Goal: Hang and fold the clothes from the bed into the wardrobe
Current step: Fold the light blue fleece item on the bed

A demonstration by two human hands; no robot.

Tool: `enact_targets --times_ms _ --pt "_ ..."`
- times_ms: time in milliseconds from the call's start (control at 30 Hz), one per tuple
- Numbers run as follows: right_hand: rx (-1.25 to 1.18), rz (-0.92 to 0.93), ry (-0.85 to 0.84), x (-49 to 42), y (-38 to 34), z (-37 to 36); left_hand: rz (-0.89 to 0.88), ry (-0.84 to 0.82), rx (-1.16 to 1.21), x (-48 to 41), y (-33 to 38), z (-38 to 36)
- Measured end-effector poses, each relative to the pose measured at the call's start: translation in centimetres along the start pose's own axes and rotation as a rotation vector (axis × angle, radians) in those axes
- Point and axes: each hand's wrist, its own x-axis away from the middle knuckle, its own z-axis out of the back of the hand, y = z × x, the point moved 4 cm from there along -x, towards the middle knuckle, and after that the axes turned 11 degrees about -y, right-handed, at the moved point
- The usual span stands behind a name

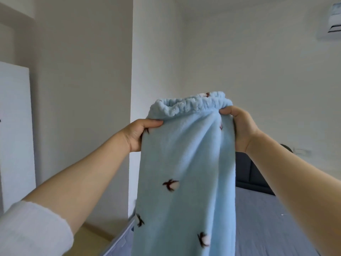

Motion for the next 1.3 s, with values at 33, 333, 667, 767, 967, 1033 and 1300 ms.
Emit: enact_targets --times_ms 33,333,667,767,967,1033,1300 --pt "0.03 -0.038 -0.003 0.2 0.1 0.2 0.001 -0.006 -0.013 0.1 0.0 0.0" --pt "-0.024 -0.001 -0.239 0.4 0.6 -0.5 -0.071 -0.017 -0.05 0.3 0.5 -1.0" --pt "0.357 -0.355 0.036 -3.1 7.9 2.8 0.181 -0.092 -0.52 -0.9 -3.7 7.1" --pt "0.532 -0.348 0.417 -6.4 11.5 4.3 0.357 0.126 -1.014 -4.1 -5.3 11.4" --pt "0.588 0.106 0.734 -12.2 10.3 3.0 0.126 0.393 -1.024 -9.5 -2.4 15.3" --pt "0.557 0.236 0.759 -13.4 8.5 1.8 0.026 0.379 -0.828 -9.8 0.1 15.3" --pt "0.464 0.537 0.699 -13.7 1.5 -4.0 -0.293 0.292 -0.636 -5.9 8.4 14.3"
